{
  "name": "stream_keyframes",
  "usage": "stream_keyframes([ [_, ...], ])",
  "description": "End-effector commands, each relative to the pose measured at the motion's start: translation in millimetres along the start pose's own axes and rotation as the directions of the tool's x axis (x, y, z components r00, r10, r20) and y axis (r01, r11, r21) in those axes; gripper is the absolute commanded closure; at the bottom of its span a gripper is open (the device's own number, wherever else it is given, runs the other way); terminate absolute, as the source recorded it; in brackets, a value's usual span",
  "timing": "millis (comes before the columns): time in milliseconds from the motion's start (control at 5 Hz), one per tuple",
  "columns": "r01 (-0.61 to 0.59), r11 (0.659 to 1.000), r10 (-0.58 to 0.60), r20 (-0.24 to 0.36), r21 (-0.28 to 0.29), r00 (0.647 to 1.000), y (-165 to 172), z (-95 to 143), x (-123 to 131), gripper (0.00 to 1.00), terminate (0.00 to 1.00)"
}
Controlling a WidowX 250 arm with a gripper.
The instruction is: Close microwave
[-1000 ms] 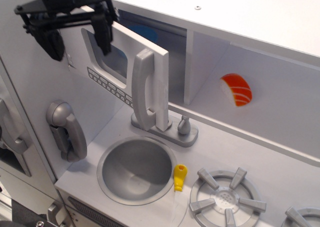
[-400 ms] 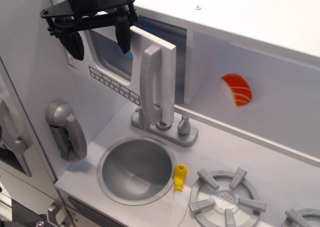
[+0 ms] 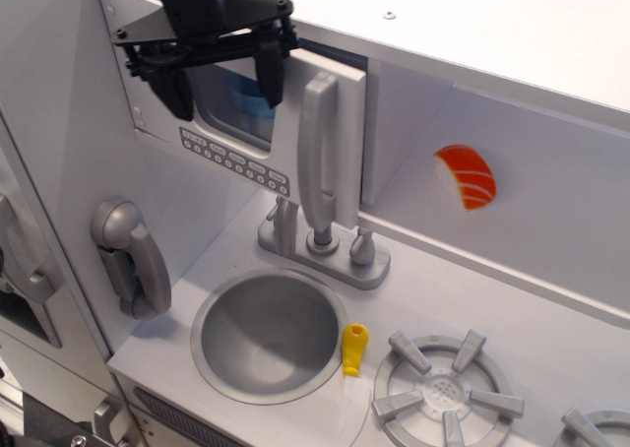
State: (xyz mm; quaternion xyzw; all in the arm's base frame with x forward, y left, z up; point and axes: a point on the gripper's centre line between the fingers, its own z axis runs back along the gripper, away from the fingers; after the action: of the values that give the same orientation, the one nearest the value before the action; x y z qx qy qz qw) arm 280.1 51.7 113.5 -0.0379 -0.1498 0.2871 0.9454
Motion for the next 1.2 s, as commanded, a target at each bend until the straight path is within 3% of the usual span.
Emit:
stream_keyframes([
  [0, -0.013, 0.999, 0.019, 0.123, -0.050, 0.992, -10.0, 15.0, 7.4, 0.00, 0.00],
  [200, -0.041, 0.998, 0.044, -0.055, 0.052, 0.998, 6.3, 14.8, -4.0, 0.00, 0.00],
  [400, -0.003, 0.991, 0.033, -0.228, 0.131, 0.973, 38.2, 14.2, -34.0, 0.00, 0.00],
  [600, 0.105, 0.984, -0.063, -0.274, 0.142, 0.960, 48.9, -4.6, -52.6, 0.00, 0.00],
  [800, 0.173, 0.977, -0.134, -0.270, 0.127, 0.954, 48.9, -42.8, -74.6, 0.00, 0.00],
  [1000, 0.173, 0.977, -0.134, -0.270, 0.127, 0.954, 48.9, -42.8, -74.6, 0.00, 0.00],
])
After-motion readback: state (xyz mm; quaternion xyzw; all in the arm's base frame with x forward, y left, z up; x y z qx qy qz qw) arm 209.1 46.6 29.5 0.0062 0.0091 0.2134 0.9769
